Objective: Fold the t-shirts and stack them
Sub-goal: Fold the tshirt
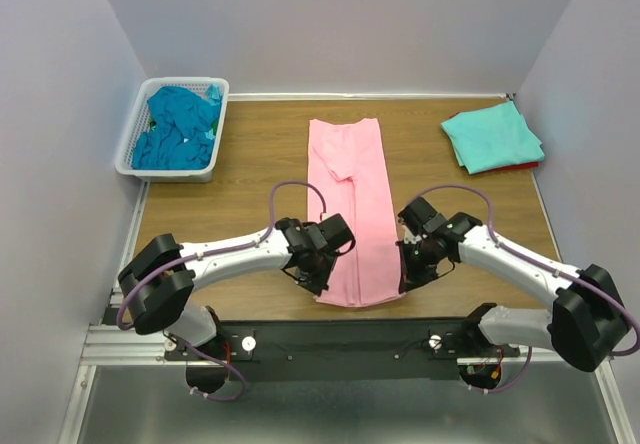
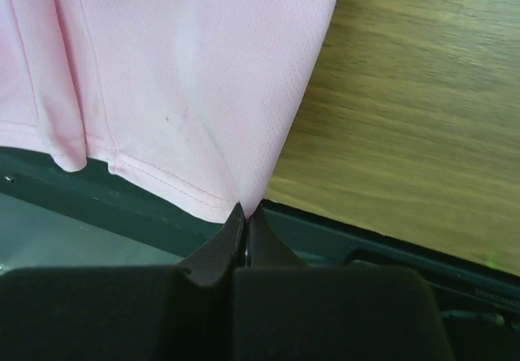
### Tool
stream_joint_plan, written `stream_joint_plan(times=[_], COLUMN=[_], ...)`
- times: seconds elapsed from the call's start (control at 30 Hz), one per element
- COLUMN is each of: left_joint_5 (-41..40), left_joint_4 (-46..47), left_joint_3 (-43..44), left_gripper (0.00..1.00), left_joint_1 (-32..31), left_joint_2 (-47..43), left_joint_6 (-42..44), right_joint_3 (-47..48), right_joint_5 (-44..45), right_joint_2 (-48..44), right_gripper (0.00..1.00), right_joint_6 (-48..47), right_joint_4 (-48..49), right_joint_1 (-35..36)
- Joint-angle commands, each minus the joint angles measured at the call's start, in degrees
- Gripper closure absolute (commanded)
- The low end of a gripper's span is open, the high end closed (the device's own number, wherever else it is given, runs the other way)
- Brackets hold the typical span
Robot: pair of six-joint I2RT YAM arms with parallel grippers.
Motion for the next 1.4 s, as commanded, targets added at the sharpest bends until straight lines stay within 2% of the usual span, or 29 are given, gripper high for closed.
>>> stream_joint_plan(times=[0.0, 0.1, 0.27, 0.3, 0.53, 0.77, 1.0, 1.37], left_joint_5=[-2.36, -7.19, -11.59, -11.77, -13.18, -11.68, -11.24, -12.47], left_joint_4=[1.00, 2.06, 4.95, 5.66, 9.09, 14.88, 23.48, 33.35], left_joint_3=[3.11, 6.62, 14.17, 15.15, 21.74, 25.87, 28.77, 31.06], left_gripper=[1.00, 1.00, 1.00, 1.00, 1.00, 1.00, 1.00, 1.00], left_joint_1=[2.87, 6.47, 11.39, 12.27, 21.67, 26.51, 30.65, 32.41], left_joint_2=[-0.26, 0.79, 1.23, 1.32, 4.04, 11.06, 19.24, 27.60], left_joint_6=[0.75, 2.51, 5.59, 6.20, 12.52, 15.96, 18.24, 20.53], right_joint_3=[7.96, 15.43, 26.77, 30.88, 44.34, 55.60, 58.87, 56.06], right_joint_5=[8.14, 15.10, 18.63, 19.07, 18.81, 18.46, 16.00, 14.33], right_joint_2=[0.09, 3.08, 10.62, 11.95, 22.40, 32.95, 41.04, 47.20], right_gripper=[0.99, 0.99, 0.99, 0.99, 0.99, 0.99, 0.99, 0.99], right_joint_6=[-0.87, -3.50, -9.57, -10.44, -16.60, -19.06, -19.77, -21.17], right_joint_4=[-3.27, -4.15, -4.24, -4.50, -4.33, -2.93, 2.51, 12.98], right_joint_1=[0.14, -1.17, -3.72, -4.16, -9.26, -12.95, -16.64, -17.97])
